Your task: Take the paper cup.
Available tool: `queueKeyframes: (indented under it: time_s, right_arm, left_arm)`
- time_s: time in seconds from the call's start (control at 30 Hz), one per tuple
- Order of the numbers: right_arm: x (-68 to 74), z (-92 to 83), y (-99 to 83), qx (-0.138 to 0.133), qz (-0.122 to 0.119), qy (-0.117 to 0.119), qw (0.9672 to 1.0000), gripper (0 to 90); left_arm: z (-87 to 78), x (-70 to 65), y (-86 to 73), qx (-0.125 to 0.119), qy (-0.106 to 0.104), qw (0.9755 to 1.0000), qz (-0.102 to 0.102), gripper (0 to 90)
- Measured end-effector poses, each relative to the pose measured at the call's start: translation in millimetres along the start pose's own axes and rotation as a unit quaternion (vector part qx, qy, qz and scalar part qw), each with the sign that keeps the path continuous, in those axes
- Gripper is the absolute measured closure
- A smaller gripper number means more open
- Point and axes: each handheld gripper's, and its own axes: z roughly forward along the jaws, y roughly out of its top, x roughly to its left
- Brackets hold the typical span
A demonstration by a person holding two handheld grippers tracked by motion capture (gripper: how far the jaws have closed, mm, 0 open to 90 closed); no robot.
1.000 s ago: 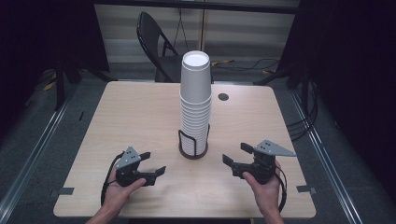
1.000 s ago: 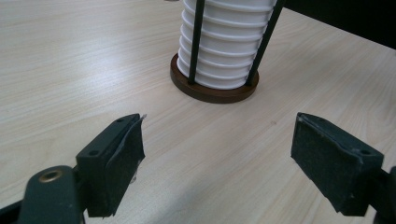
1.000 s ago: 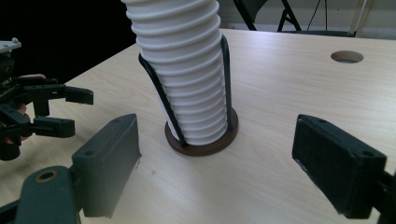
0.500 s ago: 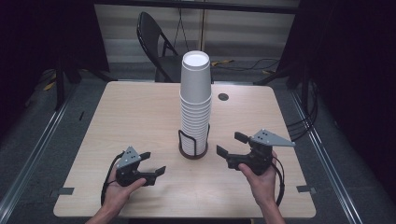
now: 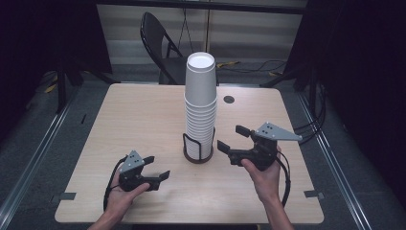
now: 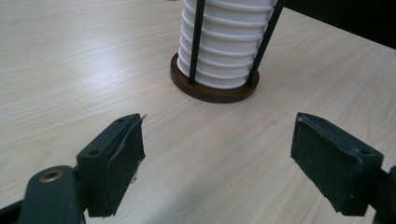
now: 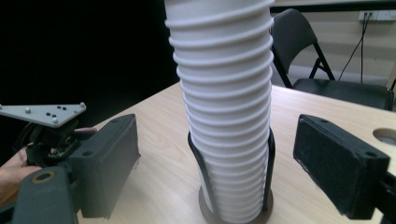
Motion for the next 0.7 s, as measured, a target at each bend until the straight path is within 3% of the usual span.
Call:
queueKeyframes:
  time_s: [0.7]
  right_arm:
    - [5.3,15.5,62.9,-0.04,-0.033,0.015,0.9986,13.4]
  left_arm:
    - [0.4,0.2,0.0,0.002,-0.005,1.0,0.001,16.8]
